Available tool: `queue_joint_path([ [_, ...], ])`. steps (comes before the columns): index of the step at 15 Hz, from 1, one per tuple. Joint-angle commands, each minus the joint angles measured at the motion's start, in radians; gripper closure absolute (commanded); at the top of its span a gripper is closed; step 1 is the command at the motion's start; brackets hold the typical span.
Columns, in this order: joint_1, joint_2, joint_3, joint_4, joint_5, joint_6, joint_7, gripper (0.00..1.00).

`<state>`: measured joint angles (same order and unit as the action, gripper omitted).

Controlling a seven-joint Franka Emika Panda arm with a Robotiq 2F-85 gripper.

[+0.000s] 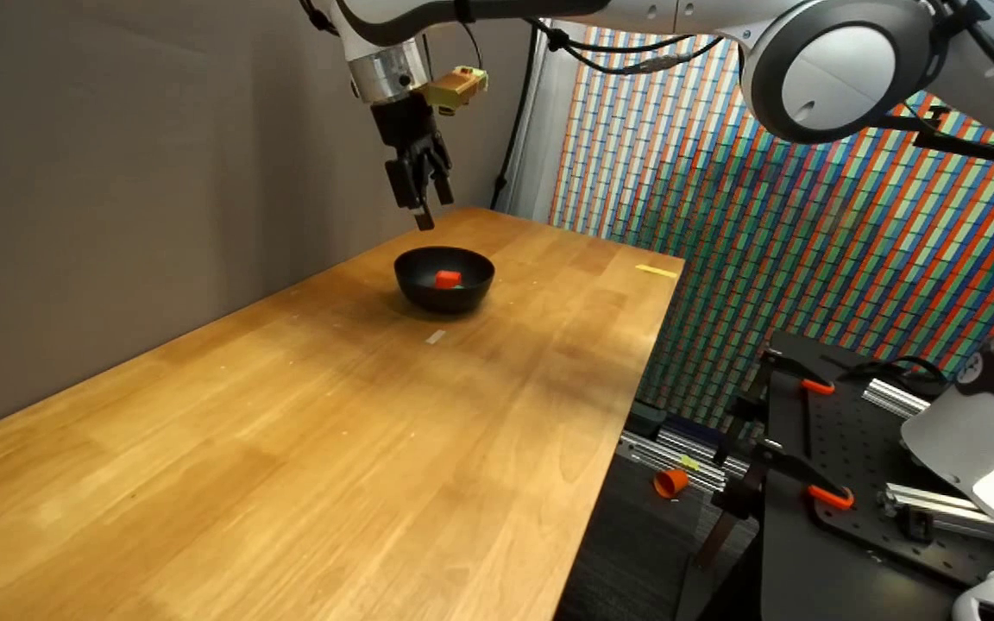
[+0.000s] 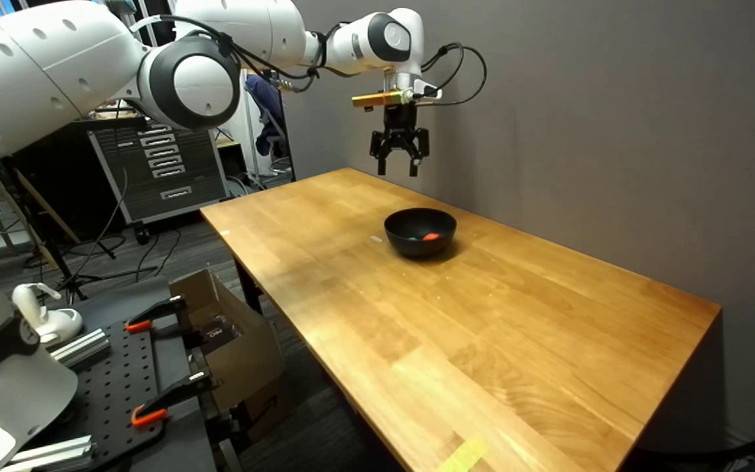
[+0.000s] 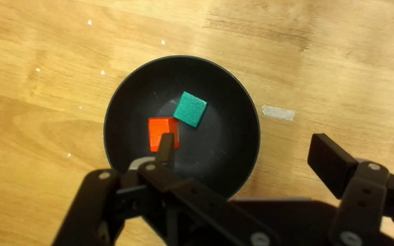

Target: Put the blocks in the bowl

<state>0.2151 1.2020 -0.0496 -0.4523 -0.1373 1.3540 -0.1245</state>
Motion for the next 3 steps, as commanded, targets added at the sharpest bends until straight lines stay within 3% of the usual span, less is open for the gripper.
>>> queue_joint_path([
  [1, -0.002, -0.002, 0.005, -0.002, -0.005, -0.001, 0.0, 0.0],
  [3, -0.002, 0.032, 0.006, 0.044, -0.006, -0.022, -0.003, 0.0],
])
